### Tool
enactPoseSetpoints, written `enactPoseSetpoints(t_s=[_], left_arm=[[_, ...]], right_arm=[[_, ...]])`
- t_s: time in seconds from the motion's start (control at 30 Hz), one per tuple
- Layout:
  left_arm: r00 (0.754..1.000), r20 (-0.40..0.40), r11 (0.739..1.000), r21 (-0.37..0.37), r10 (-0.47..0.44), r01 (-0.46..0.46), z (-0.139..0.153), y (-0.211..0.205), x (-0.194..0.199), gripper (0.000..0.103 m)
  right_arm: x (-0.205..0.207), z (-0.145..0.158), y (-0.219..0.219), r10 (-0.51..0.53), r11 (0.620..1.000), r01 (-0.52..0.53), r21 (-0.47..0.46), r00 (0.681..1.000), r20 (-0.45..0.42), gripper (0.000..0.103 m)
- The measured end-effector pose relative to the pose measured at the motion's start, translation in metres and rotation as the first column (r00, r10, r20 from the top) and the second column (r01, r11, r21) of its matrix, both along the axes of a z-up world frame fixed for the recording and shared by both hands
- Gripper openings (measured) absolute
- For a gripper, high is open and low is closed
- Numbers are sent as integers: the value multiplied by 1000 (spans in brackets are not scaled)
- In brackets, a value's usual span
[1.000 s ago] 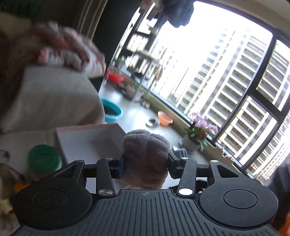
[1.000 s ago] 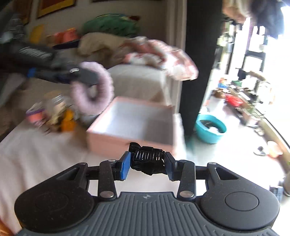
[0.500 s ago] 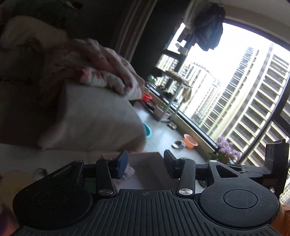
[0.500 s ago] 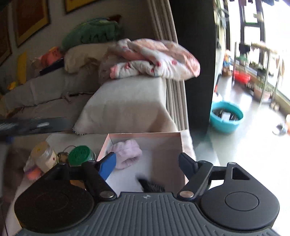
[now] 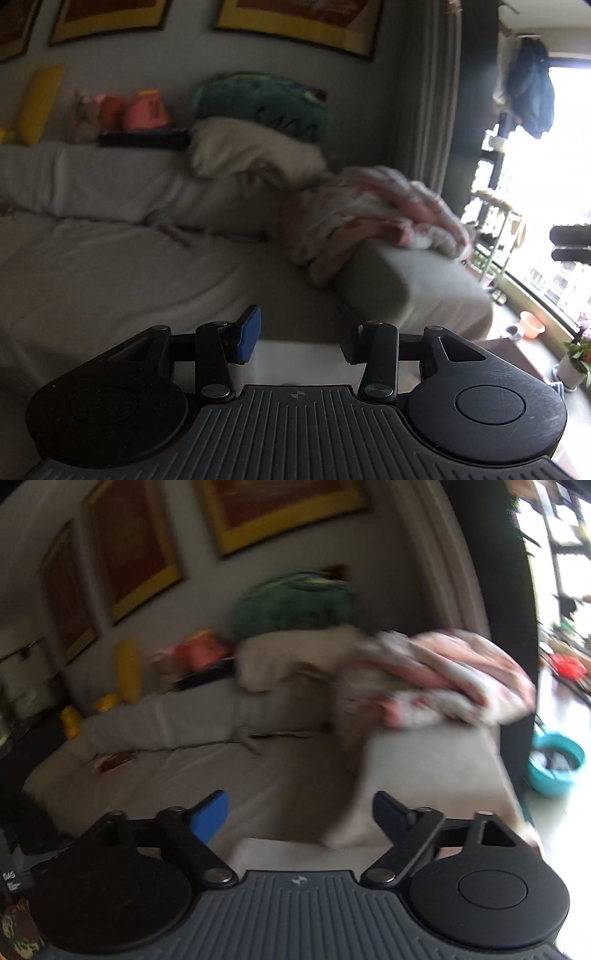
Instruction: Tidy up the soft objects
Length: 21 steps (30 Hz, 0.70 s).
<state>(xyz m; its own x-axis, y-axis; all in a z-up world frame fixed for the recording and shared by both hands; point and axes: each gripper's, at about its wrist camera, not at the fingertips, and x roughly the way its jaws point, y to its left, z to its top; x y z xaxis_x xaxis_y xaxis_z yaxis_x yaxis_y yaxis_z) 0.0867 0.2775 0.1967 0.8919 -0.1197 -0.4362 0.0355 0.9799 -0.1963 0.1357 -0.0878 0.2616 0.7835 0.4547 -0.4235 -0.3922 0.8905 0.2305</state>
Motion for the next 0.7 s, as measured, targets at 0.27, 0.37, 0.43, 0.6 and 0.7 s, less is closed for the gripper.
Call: enactPoseSetpoints(t_s=[0.27, 0.37, 0.43, 0.6, 0.7], left_arm=[[990, -140, 968, -248, 13, -48, -84, 27, -19, 48], [984, -178, 952, -299, 10, -64, -107, 34, -27, 48], [981, -192, 943, -326, 3, -67, -121, 40, -34, 48], [974, -225, 923, -375, 3, -89, -141, 46, -44, 48], [970, -242, 913, -395, 2, -101, -149, 50, -44, 48]], right_arm=[[9, -93, 148, 304, 867, -337, -367, 941, -146, 79], [28, -133, 198, 331, 819, -421, -389, 901, -279, 64], [44, -156, 228, 308, 805, -424, -415, 896, -319, 64], [70, -200, 267, 203, 775, -405, -484, 886, -417, 62], [64, -204, 273, 196, 740, -400, -541, 897, -396, 21]])
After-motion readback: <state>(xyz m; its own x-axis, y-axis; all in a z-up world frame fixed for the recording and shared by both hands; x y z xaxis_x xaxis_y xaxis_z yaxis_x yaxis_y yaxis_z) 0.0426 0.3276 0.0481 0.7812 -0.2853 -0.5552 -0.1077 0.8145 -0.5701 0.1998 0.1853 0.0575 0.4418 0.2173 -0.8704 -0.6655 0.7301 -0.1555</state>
